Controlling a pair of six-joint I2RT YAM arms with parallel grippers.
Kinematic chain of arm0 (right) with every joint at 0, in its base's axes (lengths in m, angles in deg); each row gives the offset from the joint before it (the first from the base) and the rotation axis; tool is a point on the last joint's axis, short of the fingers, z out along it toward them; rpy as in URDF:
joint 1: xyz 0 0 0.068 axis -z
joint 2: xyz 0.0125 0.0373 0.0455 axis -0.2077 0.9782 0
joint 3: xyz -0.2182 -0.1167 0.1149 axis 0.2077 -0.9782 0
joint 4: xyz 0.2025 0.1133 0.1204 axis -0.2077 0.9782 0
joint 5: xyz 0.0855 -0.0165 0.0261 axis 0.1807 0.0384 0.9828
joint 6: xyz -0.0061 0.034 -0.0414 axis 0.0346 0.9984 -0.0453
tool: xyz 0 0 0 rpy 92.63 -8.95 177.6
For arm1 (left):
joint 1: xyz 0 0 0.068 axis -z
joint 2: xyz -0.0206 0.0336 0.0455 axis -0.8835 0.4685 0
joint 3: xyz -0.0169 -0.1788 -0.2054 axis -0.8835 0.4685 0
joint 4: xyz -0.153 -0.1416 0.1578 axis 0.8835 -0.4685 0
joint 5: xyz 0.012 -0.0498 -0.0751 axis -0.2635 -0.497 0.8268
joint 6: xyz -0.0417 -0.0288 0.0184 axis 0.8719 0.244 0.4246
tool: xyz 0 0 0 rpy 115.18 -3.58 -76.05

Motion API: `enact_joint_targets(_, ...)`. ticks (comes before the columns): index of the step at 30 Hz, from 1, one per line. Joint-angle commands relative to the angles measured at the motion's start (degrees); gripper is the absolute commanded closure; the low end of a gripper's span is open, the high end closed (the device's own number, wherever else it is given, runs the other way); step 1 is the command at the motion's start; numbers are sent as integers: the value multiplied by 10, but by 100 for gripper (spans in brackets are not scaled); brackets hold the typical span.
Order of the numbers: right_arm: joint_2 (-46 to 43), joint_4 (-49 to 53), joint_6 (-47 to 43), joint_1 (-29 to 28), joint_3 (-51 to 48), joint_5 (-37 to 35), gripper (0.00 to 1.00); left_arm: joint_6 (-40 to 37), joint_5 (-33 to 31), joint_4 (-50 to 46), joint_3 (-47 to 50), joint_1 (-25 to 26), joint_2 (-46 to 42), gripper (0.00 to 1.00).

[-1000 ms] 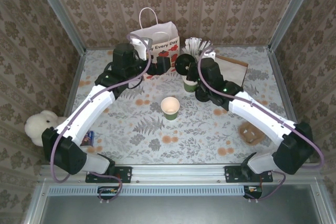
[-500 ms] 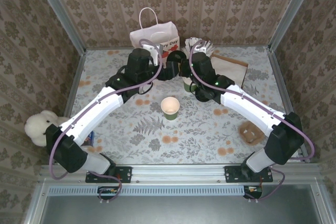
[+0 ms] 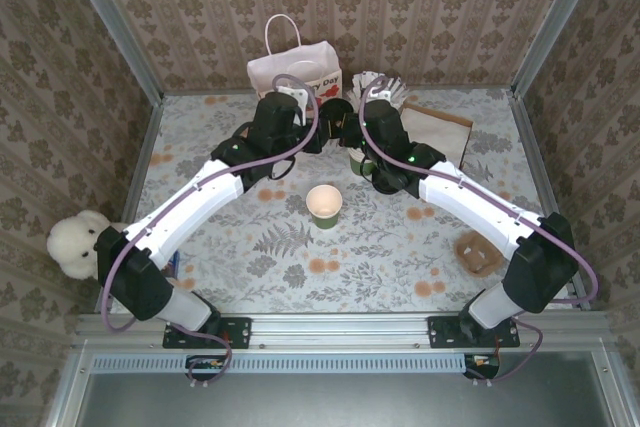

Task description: Pack the takeout coffee

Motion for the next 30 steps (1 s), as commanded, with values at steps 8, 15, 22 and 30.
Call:
enact_joint_targets(8,-49,57,-125,49,19,190,42,-118,21,-58,-52,-22,8,96)
enact_joint_targets(15,-98,204,-373,86,57,315,28,-276,64,-119,-75,-37,3,100)
enact_joint_targets(22,-55,254,-453,85,131,411,35,-410,63,-105,-80,-19,-4,100)
enact_joint_targets(30,-12,317,-474,86,197,407,37,-463,69,-92,-78,-15,-13,100)
